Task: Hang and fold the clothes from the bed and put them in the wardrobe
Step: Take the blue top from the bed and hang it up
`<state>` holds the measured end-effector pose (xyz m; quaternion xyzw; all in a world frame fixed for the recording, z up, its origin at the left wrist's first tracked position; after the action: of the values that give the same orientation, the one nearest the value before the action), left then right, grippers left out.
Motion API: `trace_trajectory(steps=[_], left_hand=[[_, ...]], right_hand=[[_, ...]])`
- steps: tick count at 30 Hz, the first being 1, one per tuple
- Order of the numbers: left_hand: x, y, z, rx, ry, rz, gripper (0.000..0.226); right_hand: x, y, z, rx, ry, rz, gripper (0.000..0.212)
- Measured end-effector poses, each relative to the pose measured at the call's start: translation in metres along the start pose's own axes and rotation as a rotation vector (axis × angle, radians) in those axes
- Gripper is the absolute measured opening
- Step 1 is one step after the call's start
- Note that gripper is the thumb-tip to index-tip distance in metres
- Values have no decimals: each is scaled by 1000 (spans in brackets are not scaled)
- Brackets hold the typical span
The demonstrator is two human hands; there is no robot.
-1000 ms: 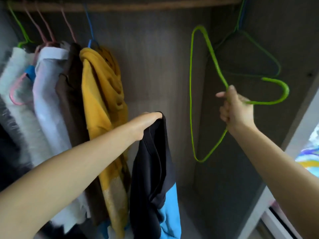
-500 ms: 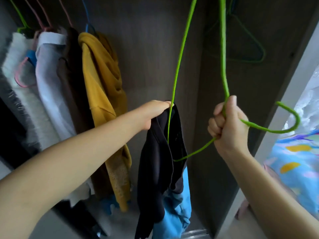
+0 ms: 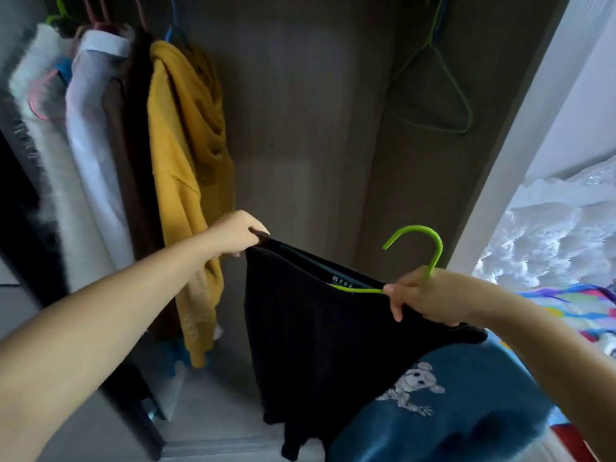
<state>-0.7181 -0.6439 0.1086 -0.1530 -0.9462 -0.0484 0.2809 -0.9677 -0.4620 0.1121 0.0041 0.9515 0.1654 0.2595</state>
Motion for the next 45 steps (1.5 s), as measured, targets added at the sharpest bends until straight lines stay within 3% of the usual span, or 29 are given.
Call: trace_trajectory(steps=[4,11,15,20,25,27,29,33,36,40,42,45], left_hand=[[36,20,11,50,-103,36,48],[65,30,31,-13,176,22,39],[59,37,15,-42,463,52,56],[107,79,40,-135,466,255,67],[118,92,38,-201,445,332,83],[114,76,14,-101,423,306,86],[107,57,-17,42,387,290,67],[86,24,-94,311,447,319,28],[82,3,-160,421,378,365,11],[76,-34,-247,531,70,271,10],[69,-52,-277,553,-123,198,10],[50,-79,-279,476,-420,124,30]], right_hand=[[-25,-5,-1,-83,-348,-41,37],[-54,-32,10,-150,-758,54,26],[-65,-38,-31,-86,-1092,-3,17],[-108,-77,-68,103,-1328,-124,20],[-168,-126,-99,110,-1441,-197,18],[-198,-150,-110,101,-1412,-224,18],[-228,-171,-120,124,-1331,-232,16],[-287,-210,-148,169,-1105,-343,38],[-327,-230,-184,315,-853,-452,16],[-383,-245,-227,546,-442,-504,19],[-406,-259,-235,575,-267,-503,12],[-411,-298,-227,545,-104,-427,25]])
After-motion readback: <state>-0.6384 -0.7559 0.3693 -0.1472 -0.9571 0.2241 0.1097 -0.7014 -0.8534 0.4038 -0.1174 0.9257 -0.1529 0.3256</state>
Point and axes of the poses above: each hand's wrist, its own y-axis away from the middle knuckle, its own z-axis out of the palm, x = y × z, the point moved 8 cm from there along -y, towards the middle knuckle, and after that the axes turned 2 degrees about y, right-handed, at the moved point
